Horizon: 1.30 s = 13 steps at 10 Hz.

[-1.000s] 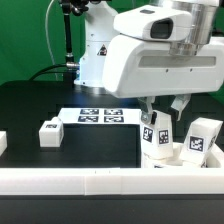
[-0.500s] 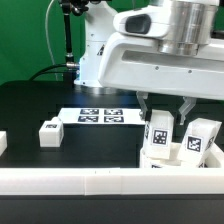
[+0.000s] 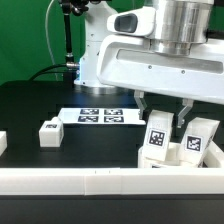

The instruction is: Assemble stool

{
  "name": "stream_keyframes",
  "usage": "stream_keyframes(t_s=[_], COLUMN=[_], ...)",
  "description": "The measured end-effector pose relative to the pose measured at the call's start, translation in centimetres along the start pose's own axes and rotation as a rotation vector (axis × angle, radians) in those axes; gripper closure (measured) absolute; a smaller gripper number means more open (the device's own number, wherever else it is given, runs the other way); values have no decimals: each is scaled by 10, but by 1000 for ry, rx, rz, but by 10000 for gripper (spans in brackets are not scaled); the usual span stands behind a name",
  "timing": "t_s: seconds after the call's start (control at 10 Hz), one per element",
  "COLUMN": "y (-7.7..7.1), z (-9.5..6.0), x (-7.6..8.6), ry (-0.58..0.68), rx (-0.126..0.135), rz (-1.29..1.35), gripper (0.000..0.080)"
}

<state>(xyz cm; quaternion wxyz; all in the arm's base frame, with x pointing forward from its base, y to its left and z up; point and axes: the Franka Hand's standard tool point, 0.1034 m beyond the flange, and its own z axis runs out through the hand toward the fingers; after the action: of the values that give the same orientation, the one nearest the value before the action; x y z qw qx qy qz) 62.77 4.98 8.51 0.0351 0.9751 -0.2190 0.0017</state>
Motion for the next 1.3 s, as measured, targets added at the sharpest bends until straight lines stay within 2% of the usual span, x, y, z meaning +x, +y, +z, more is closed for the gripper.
stream_keyframes(t_s=[0.4, 0.5, 0.7, 1.0, 1.3], y=[0, 2, 2, -6, -13], z=[0, 1, 2, 3, 3], x=[0, 1, 2, 1, -2], ry=[-2, -10, -13, -9, -31], rx=[6, 26, 47, 90, 111], rz=[229, 364, 547, 899, 1134], gripper=[462, 462, 462, 462, 462])
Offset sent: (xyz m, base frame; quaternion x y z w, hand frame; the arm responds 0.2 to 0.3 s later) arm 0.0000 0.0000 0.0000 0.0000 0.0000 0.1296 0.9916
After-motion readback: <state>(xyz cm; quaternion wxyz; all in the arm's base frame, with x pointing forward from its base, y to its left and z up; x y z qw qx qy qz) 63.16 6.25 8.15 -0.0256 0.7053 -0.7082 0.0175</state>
